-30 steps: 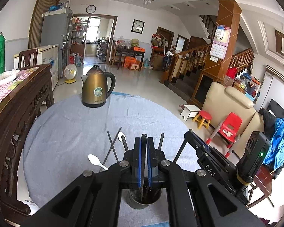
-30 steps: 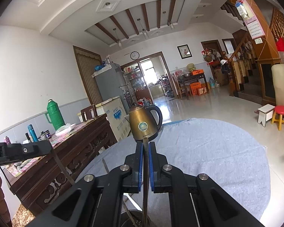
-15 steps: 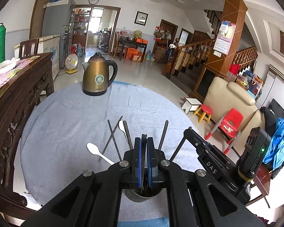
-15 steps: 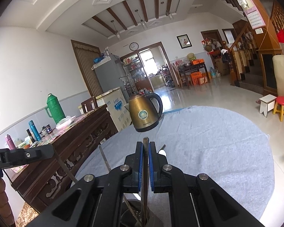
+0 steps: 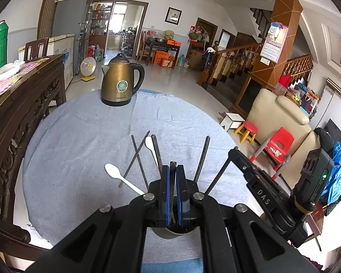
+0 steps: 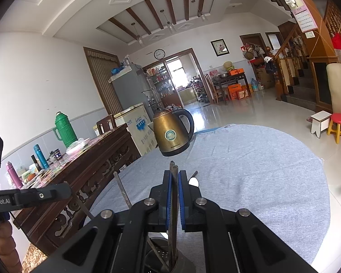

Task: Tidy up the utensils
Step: 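Lower the chopsticks into the cup and open both tools, then withdraw both open tools up from the cup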

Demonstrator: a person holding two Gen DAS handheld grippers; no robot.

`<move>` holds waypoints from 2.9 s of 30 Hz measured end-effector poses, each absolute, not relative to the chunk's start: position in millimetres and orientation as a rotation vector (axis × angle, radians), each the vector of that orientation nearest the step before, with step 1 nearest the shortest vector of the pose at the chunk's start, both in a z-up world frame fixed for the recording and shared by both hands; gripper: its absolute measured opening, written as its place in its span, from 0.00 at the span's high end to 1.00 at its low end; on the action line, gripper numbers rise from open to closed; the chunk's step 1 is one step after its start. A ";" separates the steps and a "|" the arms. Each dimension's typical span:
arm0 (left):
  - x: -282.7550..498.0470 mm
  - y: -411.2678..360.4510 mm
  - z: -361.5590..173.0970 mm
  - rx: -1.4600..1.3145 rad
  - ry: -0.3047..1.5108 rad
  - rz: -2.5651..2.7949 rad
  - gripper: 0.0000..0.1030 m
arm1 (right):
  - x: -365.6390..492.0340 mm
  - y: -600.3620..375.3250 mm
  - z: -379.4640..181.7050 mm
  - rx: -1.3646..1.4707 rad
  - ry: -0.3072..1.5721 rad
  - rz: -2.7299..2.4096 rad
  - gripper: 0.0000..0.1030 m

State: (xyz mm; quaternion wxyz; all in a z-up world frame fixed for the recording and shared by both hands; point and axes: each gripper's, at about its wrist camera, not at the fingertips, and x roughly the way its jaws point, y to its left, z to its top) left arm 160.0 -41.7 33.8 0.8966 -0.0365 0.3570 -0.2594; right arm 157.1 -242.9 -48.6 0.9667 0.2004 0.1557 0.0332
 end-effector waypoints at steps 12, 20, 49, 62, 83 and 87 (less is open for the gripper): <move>167.9 -48.6 21.8 -0.018 0.758 -0.488 0.95 | 161.4 -243.2 -54.5 0.419 0.345 0.072 0.93; 166.8 -54.0 16.8 0.079 0.730 -0.362 0.94 | 162.4 -248.3 -55.6 0.449 0.367 0.073 0.87; 156.4 -44.8 21.7 0.218 0.570 -0.118 0.39 | 149.1 -270.6 -55.9 0.489 0.375 0.020 0.70; 164.1 -22.0 16.9 0.221 0.566 -0.035 0.39 | 153.4 -272.0 -63.7 0.490 0.400 0.000 0.52; 181.2 15.2 3.6 0.202 0.596 0.062 0.39 | 163.1 -274.3 -74.8 0.491 0.464 -0.033 0.52; 188.1 20.9 -1.1 0.195 0.610 0.071 0.39 | 166.6 -273.6 -77.0 0.491 0.483 -0.035 0.52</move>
